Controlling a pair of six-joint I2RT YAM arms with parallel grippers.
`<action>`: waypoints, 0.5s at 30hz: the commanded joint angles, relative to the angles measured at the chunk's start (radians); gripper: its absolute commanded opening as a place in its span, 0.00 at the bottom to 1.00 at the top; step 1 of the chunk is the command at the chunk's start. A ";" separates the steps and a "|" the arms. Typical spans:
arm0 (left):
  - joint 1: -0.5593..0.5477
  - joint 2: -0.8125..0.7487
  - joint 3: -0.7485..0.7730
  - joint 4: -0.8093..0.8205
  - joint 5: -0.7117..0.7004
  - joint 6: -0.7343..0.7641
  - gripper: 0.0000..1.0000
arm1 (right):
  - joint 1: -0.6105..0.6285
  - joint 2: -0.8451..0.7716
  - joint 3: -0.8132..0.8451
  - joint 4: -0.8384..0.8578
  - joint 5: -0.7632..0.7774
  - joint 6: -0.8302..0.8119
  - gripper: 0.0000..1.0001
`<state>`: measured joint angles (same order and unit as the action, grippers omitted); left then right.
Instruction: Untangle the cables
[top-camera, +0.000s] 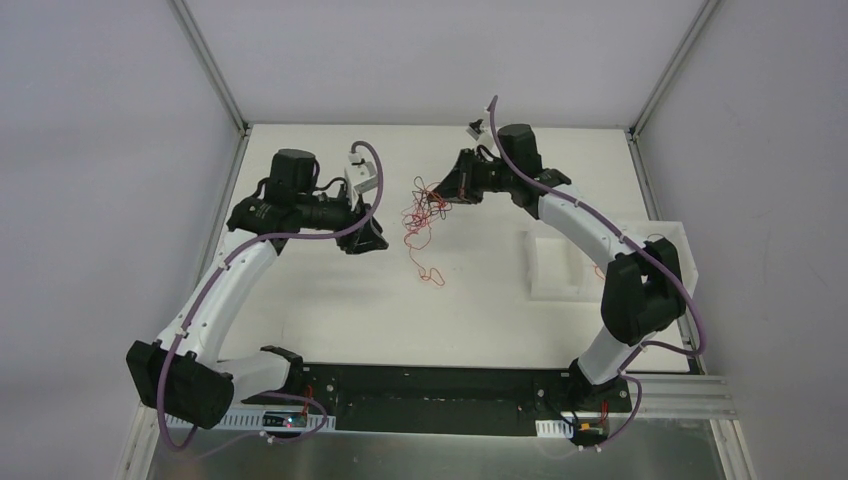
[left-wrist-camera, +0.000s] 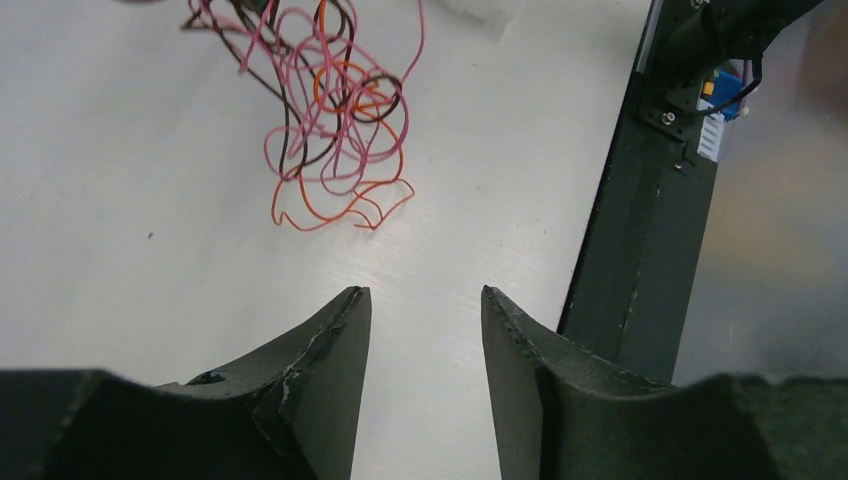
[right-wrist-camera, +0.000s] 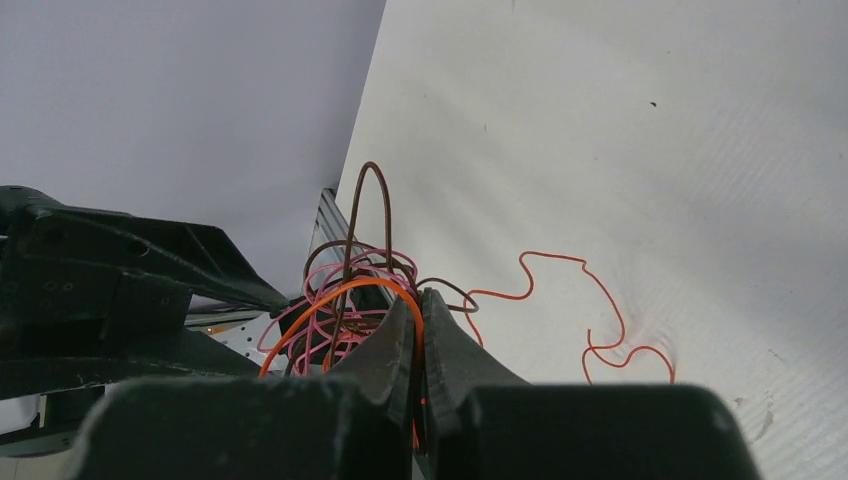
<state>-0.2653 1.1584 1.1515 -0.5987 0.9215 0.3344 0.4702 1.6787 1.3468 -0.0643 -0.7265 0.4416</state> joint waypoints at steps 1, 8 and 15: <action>-0.059 0.045 0.097 0.054 -0.063 0.099 0.43 | 0.032 -0.045 -0.013 0.020 -0.036 0.003 0.00; -0.127 0.110 0.149 0.068 -0.077 0.067 0.35 | 0.059 -0.060 -0.042 0.009 -0.016 -0.018 0.00; -0.154 0.110 0.126 0.068 -0.082 0.054 0.38 | 0.068 -0.058 -0.049 0.009 -0.016 -0.020 0.00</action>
<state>-0.4133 1.2747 1.2675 -0.5507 0.8433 0.3820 0.5331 1.6779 1.2987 -0.0723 -0.7261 0.4335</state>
